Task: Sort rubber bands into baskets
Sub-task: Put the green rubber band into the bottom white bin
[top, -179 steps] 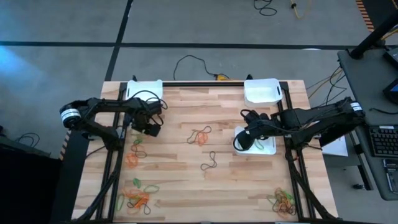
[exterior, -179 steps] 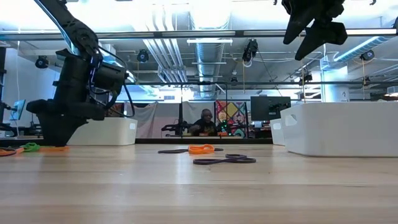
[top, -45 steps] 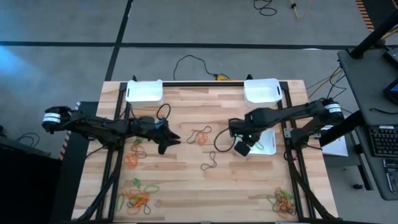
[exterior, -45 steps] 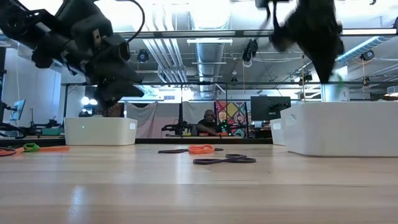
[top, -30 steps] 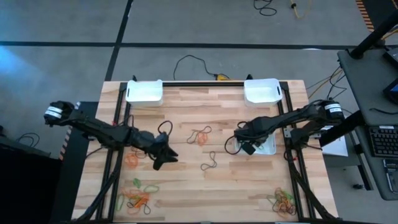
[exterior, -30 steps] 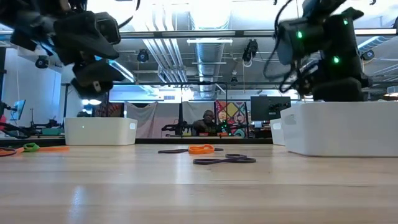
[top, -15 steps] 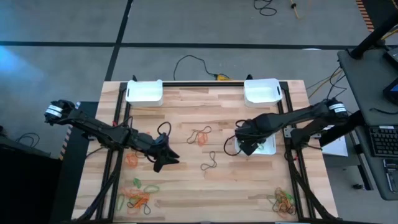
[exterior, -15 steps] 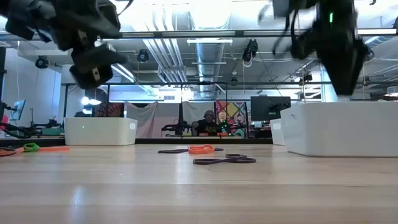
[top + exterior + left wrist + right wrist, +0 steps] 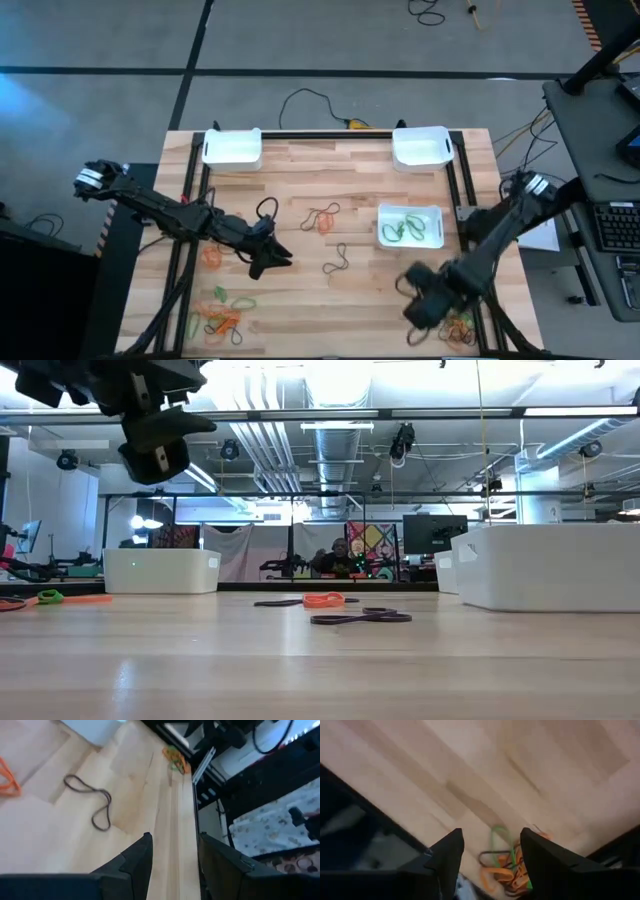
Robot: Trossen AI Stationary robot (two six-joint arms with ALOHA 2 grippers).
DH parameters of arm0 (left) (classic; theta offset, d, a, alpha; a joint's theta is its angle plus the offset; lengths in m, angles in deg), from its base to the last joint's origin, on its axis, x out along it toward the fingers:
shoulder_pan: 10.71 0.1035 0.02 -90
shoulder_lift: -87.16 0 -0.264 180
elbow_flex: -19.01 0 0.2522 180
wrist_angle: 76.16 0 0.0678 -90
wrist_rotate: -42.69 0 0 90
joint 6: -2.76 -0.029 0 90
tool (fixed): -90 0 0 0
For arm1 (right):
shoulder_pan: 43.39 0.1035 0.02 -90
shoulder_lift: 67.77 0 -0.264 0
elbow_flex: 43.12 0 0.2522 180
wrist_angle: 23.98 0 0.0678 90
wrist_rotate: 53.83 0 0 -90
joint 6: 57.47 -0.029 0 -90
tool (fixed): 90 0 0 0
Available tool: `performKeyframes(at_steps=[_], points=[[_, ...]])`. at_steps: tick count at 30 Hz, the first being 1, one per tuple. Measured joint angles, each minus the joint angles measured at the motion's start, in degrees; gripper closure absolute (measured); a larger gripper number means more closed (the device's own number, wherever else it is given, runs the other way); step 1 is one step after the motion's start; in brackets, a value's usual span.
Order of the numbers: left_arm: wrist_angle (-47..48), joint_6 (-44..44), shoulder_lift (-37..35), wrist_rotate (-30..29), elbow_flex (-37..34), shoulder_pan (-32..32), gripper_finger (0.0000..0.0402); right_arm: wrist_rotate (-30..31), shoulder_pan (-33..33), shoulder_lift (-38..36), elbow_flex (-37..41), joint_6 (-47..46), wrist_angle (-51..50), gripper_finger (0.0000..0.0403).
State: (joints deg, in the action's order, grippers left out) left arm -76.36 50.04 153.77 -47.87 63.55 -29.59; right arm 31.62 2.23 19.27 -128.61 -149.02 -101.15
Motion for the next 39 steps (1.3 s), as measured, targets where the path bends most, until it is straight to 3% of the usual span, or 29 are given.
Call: performKeyframes(at_steps=[4,10,17,22,28,39], points=[[0.00,0.04,3.02,-0.05,1.26,-1.35,0.0259,-1.87,2.15,6.78,1.12,1.08,-0.03,0.0224],[-0.04,1.49,9.83,-0.32,4.47,-2.00,0.0259,-9.63,2.23,14.69,1.52,6.32,3.75,0.0216],[-0.07,1.85,19.35,0.09,10.62,-4.26,0.0259,-13.61,2.23,16.97,3.27,10.85,6.51,0.0165],[0.37,1.82,26.72,3.07,16.17,-5.21,0.0259,-19.02,2.52,16.83,7.58,12.63,12.31,0.0155],[0.25,2.59,32.21,10.89,20.88,-5.20,0.0259,-20.54,2.81,16.42,10.36,10.90,18.12,0.0182],[-0.07,5.13,31.38,10.56,20.16,-5.67,0.0259,-19.15,2.89,16.40,9.08,10.78,16.36,0.0281]])
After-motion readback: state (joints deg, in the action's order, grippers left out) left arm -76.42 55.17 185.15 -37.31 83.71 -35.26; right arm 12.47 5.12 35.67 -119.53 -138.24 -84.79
